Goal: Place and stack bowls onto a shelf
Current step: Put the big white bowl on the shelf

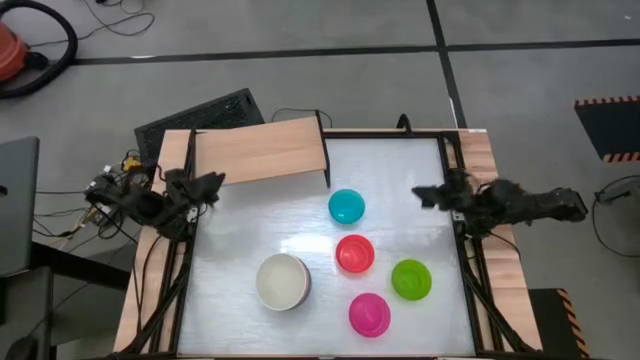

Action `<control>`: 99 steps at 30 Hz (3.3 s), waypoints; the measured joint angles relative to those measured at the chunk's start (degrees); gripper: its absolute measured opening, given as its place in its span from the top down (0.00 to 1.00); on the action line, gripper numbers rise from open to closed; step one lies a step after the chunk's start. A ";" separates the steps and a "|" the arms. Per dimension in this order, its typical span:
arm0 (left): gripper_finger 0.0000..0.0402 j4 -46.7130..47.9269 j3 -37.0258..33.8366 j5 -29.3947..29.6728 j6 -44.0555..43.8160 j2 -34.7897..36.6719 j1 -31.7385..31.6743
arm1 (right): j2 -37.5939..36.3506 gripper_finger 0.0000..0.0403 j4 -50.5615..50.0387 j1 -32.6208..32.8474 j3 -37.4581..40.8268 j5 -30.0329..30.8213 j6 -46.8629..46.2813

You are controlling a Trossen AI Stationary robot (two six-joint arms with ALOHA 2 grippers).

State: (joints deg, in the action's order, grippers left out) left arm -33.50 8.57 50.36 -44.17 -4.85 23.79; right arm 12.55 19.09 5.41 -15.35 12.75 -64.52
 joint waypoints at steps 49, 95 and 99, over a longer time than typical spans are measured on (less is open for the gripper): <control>0.44 88.29 58.58 -48.61 -1.50 -45.71 0.66 | 91.05 0.67 -59.96 6.08 -83.43 -4.39 43.15; 0.44 96.22 58.58 -34.50 3.49 -32.62 0.68 | 116.28 0.58 -73.05 9.90 -109.73 0.29 33.36; 0.44 96.22 58.58 -34.50 3.47 -32.62 0.66 | 116.68 0.59 -72.87 9.95 -109.73 0.28 33.47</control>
State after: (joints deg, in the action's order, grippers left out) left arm 62.72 67.16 15.86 -40.71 -37.47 24.45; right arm 129.23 -53.78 15.35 -125.08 13.03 -31.05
